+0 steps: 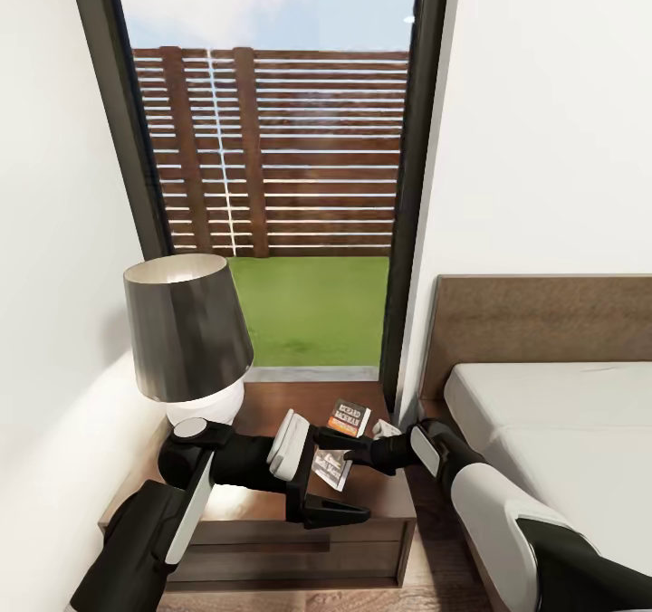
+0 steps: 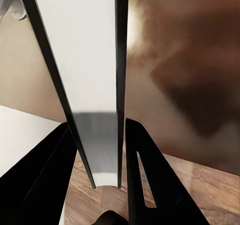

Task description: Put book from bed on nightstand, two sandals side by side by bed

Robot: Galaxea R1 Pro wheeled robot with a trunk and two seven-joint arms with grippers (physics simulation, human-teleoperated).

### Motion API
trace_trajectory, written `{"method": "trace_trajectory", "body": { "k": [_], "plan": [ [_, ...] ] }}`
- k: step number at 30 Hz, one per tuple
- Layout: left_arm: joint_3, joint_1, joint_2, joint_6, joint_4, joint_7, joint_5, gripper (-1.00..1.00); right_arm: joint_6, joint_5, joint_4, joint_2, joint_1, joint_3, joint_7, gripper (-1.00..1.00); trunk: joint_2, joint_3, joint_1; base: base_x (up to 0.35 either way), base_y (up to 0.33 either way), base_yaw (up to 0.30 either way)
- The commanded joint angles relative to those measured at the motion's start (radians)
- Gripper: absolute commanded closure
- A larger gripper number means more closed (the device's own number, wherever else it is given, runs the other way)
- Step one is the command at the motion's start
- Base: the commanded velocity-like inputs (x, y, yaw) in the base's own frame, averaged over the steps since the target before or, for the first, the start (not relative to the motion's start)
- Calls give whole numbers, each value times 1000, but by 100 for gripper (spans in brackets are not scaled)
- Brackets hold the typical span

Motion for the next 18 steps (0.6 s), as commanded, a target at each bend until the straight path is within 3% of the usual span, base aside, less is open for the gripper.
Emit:
{"method": "trace_trajectory", "body": {
  "k": [1,4,10,18],
  "plan": [
    [0,-1,0,11,0,-2,2,-100,7,-4,-2,0,0,-4,-3,100,0,-1,0,0,0,0],
    [0,-1,0,11,0,-2,2,-100,7,-4,-1,1,0,-4,-3,100,0,-1,0,0,0,0],
    [0,-1,0,11,0,0,2,-100,7,-4,-2,1,-1,-4,-5,100,-42,-20,23,0,0,0],
    [0,-1,0,11,0,6,2,-100,7,-4,-7,1,-1,-4,-5,100,-42,-20,23,0,0,0]
  ]
}}
